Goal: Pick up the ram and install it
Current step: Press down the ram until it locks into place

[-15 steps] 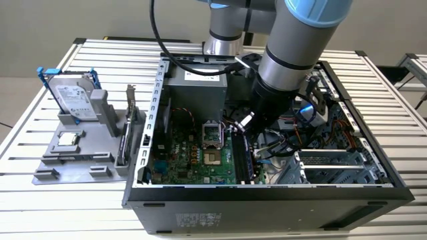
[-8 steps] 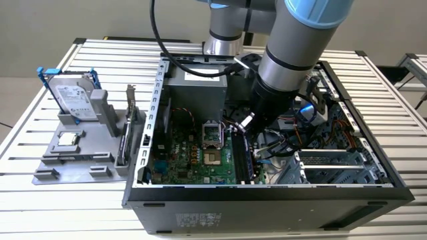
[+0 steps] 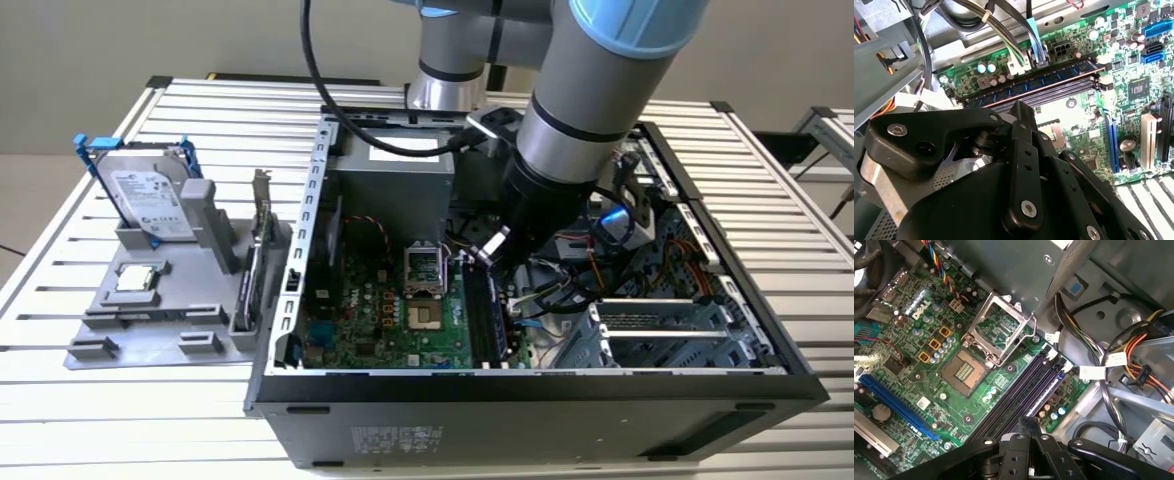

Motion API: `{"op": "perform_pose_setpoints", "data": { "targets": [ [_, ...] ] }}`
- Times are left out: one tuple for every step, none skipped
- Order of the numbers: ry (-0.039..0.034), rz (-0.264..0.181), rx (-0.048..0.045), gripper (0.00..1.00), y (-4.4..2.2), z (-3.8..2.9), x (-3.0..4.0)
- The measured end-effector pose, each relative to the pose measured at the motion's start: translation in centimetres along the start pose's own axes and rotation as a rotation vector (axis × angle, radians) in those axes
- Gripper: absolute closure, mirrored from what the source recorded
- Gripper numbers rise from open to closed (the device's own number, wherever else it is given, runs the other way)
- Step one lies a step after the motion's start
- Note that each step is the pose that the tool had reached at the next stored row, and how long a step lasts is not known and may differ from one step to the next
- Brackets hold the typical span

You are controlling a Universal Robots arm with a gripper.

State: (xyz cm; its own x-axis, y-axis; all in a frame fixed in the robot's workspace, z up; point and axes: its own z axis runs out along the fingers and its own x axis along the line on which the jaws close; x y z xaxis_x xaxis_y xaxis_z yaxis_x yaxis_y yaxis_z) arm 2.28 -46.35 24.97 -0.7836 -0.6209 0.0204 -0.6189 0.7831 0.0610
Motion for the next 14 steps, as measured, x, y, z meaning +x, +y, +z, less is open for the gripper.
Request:
{"op": "perform_pose_setpoints", "data": {
  "targets": [
    [-0.0004, -0.004, -0.0007, 1.00, 0.00, 0.01, 0.00],
    [-0.0008, -0.007, -0.0015, 1.00, 0.00, 0.01, 0.00],
    [-0.0012, -0.011, -0.0023, 1.00, 0.00, 0.02, 0.00],
    [-0.0015, -0.015, -0.0030, 1.00, 0.00, 0.03, 0.00],
    [-0.0020, -0.019, -0.0037, 1.00, 0.00, 0.03, 0.00],
    [-0.0023, -0.023, -0.0043, 1.00, 0.00, 0.04, 0.00],
    [-0.0026, -0.026, -0.0049, 1.00, 0.00, 0.05, 0.00],
    [-0.0027, -0.030, -0.0054, 1.00, 0.00, 0.05, 0.00],
    [-0.0029, -0.034, -0.0058, 1.00, 0.00, 0.06, 0.00],
    [-0.0032, -0.038, -0.0063, 1.00, 0.00, 0.07, 0.00],
    [-0.0033, -0.042, -0.0068, 1.00, 0.00, 0.07, 0.00],
    [-0.0034, -0.046, -0.0071, 1.00, 0.00, 0.07, 0.00],
    [-0.0036, -0.049, -0.0076, 1.00, 0.00, 0.08, 0.00],
    [-0.0037, -0.053, -0.0080, 1.00, -0.01, 0.08, 0.00]
  ]
}}
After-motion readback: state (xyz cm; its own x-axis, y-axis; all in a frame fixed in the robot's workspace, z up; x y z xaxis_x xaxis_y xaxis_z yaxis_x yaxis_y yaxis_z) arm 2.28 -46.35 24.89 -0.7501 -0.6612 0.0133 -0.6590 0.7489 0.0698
